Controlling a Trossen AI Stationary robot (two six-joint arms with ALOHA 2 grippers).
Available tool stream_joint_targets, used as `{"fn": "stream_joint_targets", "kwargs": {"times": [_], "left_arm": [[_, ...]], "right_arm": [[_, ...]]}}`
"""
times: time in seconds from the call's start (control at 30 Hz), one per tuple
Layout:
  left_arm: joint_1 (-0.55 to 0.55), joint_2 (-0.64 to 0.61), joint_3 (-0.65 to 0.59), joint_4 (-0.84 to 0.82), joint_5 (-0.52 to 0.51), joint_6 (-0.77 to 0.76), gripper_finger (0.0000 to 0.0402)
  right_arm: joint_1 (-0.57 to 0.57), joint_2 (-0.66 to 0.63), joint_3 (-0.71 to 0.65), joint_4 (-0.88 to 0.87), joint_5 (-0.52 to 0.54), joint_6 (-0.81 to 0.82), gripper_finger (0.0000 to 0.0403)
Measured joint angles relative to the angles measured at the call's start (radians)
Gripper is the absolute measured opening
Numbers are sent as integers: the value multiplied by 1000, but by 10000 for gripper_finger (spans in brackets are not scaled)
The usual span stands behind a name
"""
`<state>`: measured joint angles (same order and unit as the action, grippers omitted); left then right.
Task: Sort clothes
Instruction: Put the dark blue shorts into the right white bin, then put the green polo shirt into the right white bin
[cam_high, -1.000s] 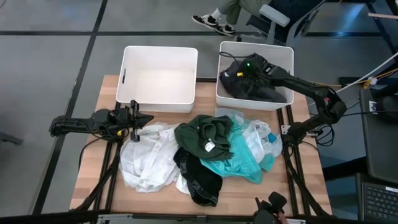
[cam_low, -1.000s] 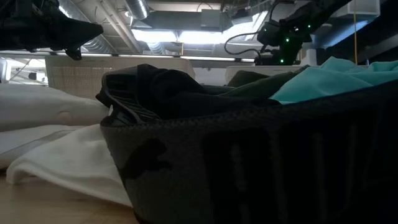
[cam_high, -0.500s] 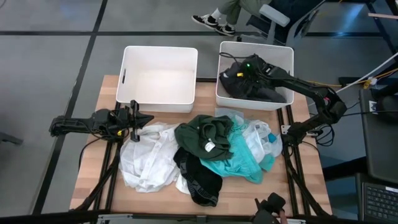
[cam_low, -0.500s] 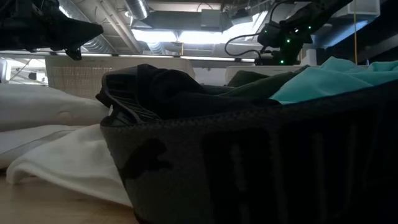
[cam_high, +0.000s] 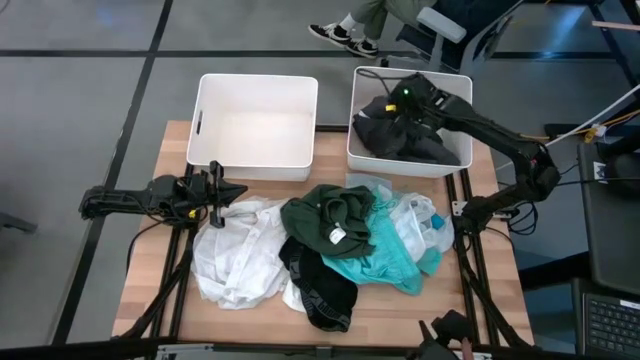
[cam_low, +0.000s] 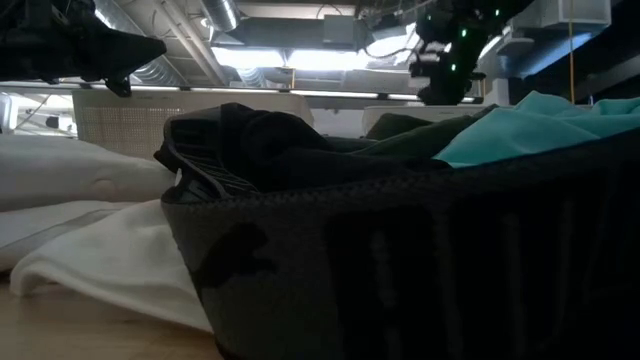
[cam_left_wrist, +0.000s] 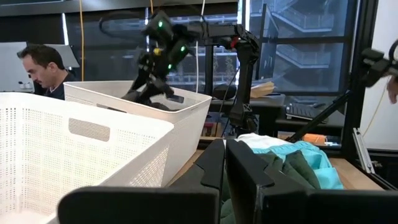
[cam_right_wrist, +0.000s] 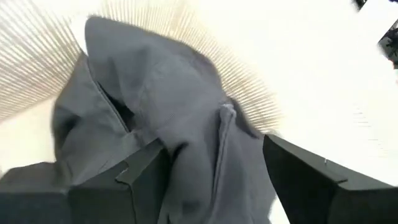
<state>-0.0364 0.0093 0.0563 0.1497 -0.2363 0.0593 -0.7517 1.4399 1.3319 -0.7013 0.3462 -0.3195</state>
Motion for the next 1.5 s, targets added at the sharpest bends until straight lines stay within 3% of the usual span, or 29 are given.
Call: {"fn": "stream_joint_targets", "kwargs": {"times": [0.37,0.63,1.3,1.5], "left_arm": [[0,0,0,0,0,0,8],[0,0,0,0,0,0,8],[0,0,0,4,0,-8,8],[0,0,0,4,0,-8,8]], "right_arm": [[32,-7,248,-247,2,27,246],[197,-7,355,-297,1,84,246],[649,-7,303,-295,0,235,246],[716,-7,209,-232,-85,270,246]]}}
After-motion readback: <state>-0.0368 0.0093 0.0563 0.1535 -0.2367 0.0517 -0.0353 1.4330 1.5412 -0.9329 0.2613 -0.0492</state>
